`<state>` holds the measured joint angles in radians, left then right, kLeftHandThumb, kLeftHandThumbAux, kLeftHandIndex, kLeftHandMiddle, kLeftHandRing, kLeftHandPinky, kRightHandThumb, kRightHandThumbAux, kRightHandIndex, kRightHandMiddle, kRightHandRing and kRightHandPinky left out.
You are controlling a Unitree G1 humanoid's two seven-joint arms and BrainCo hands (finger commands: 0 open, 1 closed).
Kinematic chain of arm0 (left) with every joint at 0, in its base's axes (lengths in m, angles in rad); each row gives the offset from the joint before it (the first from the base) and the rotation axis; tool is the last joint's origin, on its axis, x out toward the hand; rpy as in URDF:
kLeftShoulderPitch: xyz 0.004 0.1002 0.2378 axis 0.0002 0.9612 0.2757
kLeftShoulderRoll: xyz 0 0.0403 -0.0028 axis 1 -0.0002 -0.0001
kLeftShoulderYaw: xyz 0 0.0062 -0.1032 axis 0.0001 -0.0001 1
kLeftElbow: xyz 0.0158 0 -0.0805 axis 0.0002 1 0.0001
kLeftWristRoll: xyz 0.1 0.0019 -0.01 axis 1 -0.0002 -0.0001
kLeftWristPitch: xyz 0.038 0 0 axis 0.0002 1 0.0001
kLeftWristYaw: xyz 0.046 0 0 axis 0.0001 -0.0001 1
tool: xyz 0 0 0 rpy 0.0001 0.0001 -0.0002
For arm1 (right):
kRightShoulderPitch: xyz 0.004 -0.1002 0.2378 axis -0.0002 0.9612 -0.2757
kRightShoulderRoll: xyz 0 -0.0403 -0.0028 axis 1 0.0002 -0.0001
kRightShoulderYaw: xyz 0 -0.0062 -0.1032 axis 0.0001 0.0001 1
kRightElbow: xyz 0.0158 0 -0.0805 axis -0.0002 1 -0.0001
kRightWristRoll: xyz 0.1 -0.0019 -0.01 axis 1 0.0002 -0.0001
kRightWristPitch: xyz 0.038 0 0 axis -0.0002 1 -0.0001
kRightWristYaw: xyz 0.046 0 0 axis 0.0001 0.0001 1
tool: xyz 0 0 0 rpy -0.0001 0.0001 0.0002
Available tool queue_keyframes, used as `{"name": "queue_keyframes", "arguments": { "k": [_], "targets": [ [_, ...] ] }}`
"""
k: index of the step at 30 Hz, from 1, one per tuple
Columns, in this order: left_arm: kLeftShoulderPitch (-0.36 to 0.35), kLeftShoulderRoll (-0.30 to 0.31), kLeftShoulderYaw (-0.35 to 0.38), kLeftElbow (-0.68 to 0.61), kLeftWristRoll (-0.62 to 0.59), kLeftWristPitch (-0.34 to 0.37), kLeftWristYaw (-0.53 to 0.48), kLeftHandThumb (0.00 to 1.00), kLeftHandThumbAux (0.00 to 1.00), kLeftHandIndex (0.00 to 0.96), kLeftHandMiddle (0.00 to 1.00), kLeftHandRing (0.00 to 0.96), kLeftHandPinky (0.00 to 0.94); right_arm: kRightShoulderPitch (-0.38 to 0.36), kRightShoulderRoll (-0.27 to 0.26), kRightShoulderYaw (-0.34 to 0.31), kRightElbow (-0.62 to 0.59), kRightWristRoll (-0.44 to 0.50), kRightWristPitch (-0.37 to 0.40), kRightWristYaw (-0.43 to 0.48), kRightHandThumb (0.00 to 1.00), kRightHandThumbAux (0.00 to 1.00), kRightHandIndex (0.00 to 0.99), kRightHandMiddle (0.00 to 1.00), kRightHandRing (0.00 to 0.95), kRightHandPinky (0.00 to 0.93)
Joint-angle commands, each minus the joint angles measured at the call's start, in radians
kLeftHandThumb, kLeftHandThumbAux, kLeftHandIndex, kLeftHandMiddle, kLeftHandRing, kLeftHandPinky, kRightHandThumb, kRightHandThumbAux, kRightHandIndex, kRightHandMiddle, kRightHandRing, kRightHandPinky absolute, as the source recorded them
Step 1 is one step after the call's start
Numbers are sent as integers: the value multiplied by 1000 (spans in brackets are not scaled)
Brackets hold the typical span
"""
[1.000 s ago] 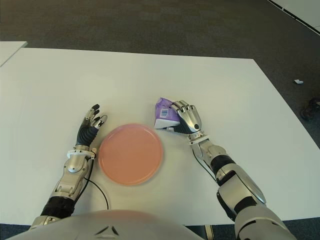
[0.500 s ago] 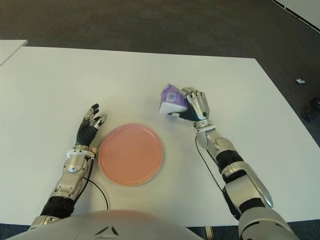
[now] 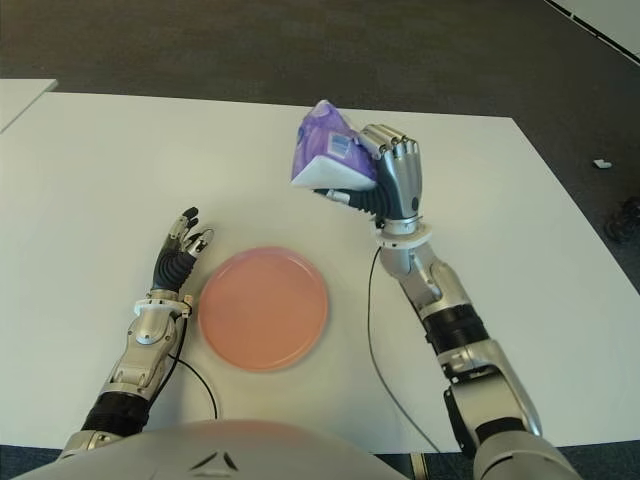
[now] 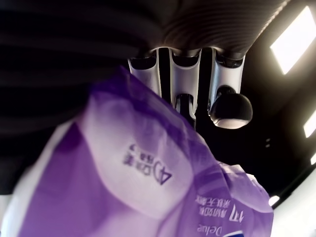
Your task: Put the tissue paper into the plate.
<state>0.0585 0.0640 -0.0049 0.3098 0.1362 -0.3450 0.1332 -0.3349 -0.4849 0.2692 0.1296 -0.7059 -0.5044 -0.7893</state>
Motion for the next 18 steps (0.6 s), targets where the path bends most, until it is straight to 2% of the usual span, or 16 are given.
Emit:
{"name": "queue_keyframes", "arguments": {
  "k": [1,4,7,11,14,18],
  "targets": [
    [12,0,6,23,2,24,2,0,425,0,0,0,0,91,45,-22,-137,-23,36,61,938,695,850,889,879,877],
    [9,-2,5,28,2,23,4,0,425,0,0,0,0,149,72,-14,-220,-40,41,105,928,704,847,889,879,876],
    [8,-4,4,29,3,24,5,0,425,0,0,0,0,165,86,-28,-240,-45,41,129,922,708,846,888,878,875],
    [5,-4,1,28,6,26,4,0,423,0,0,0,0,209,111,10,-264,-45,-14,168,916,714,838,887,877,876],
    [4,-5,-2,21,14,27,10,0,423,0,0,0,0,222,103,64,-198,-32,-132,176,919,712,830,883,874,873],
    [8,-6,-4,14,17,23,12,0,424,0,0,0,0,233,83,80,-154,-30,-218,205,928,704,820,876,868,864]
  ]
}}
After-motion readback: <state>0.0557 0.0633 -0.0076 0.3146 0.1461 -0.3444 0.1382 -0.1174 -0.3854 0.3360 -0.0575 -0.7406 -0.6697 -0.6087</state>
